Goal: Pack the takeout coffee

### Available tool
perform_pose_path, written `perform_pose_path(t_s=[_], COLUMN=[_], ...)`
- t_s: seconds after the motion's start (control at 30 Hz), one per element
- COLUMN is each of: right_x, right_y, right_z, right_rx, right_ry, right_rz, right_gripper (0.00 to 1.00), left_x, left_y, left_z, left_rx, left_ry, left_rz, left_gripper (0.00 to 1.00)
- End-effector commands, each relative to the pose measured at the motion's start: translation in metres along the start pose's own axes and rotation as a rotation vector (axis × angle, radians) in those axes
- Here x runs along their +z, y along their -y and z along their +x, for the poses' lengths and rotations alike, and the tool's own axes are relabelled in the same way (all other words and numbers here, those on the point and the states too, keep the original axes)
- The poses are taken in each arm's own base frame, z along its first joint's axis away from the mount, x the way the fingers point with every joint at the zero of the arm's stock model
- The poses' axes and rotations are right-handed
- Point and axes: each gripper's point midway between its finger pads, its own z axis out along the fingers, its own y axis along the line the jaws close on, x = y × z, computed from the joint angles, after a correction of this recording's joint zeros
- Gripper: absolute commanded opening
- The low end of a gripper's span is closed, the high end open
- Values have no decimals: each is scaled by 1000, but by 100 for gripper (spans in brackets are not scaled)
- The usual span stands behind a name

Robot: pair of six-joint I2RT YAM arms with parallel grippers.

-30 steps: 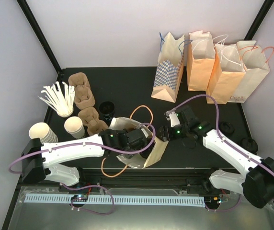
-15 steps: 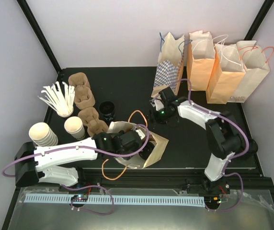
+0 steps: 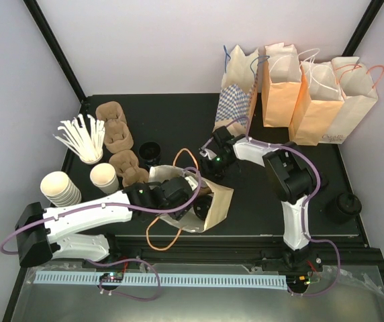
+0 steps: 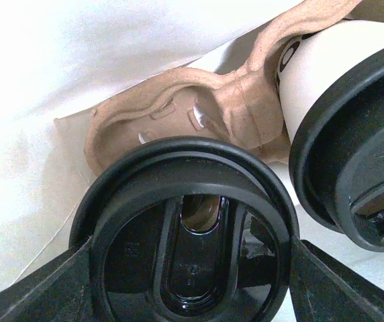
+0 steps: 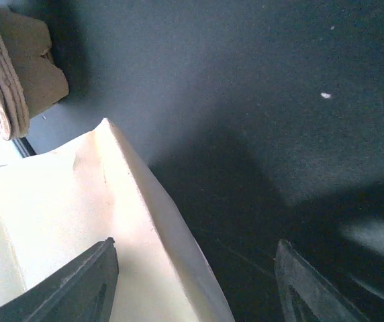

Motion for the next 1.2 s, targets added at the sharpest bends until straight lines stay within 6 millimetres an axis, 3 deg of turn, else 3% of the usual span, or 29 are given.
perform_pose_path(t_s=[0.0, 0.27, 0.5, 0.93, 1.17], right_x=[8, -5, -6, -5, -5], right_y=[-8, -12, -10, -10, -9], right_z=[11, 16, 18, 19, 20], right_rx=[0, -39, -38, -39, -28], right_ry=[-66, -26, -26, -29, -32], right_rz=[-57, -19, -8, -7, -7], right_gripper=[67, 66, 66, 66, 66], left_x=[4, 9, 19, 30, 17], left_y=[4, -4, -2, -11, -11], left_z=[5, -2, -8, -1, -5], left_rx=[-25, -92, -135, -209, -176], left_ry=[-4, 24, 30, 54, 76], left_rz=[41, 62, 116, 137, 154], left_gripper=[40, 40, 40, 39, 39])
